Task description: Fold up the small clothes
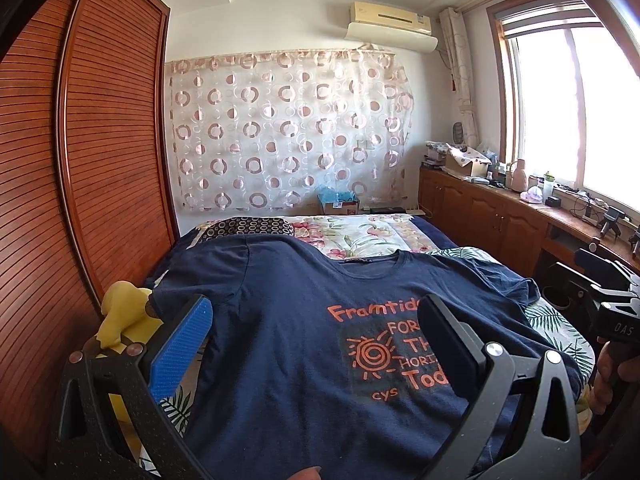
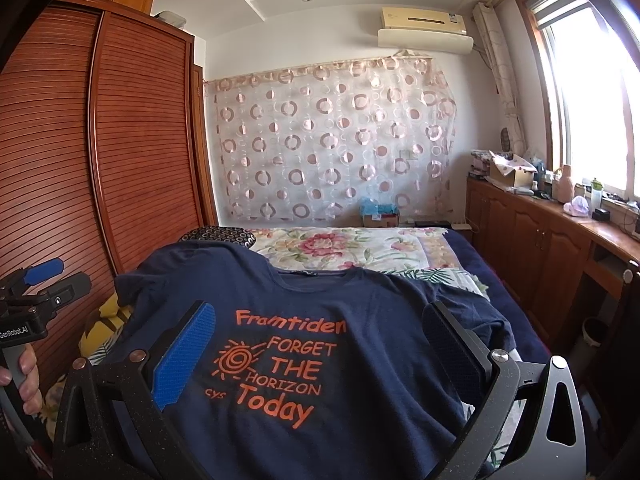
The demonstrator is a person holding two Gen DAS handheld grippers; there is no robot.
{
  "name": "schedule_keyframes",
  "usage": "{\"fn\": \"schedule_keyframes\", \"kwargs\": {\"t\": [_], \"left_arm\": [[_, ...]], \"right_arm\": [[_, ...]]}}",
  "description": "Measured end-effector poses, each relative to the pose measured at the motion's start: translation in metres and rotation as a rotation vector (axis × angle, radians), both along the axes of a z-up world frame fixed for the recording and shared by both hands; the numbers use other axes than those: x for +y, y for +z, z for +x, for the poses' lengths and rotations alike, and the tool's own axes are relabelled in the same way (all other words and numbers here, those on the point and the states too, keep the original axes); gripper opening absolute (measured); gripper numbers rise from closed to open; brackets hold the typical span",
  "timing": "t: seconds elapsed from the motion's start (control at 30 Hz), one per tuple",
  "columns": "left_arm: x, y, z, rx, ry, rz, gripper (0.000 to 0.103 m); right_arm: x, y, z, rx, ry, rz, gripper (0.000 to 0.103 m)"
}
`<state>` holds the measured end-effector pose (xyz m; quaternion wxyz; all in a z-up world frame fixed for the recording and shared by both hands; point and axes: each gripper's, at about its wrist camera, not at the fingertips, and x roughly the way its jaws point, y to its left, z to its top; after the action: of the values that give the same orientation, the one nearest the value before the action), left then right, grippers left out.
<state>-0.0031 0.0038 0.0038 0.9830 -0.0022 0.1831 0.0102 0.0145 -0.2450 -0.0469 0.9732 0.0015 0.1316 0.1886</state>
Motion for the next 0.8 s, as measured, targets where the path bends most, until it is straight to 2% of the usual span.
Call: {"fn": "schedule_keyframes", "kwargs": {"t": [0.8], "left_arm": [[-0.0053,0.0005,0.0007,-0.001,0.0,0.003,0.103]], "right_arm": [[-0.0017,0.0017,0.0001,0.0,-0.003,0.002,0.103]]}}
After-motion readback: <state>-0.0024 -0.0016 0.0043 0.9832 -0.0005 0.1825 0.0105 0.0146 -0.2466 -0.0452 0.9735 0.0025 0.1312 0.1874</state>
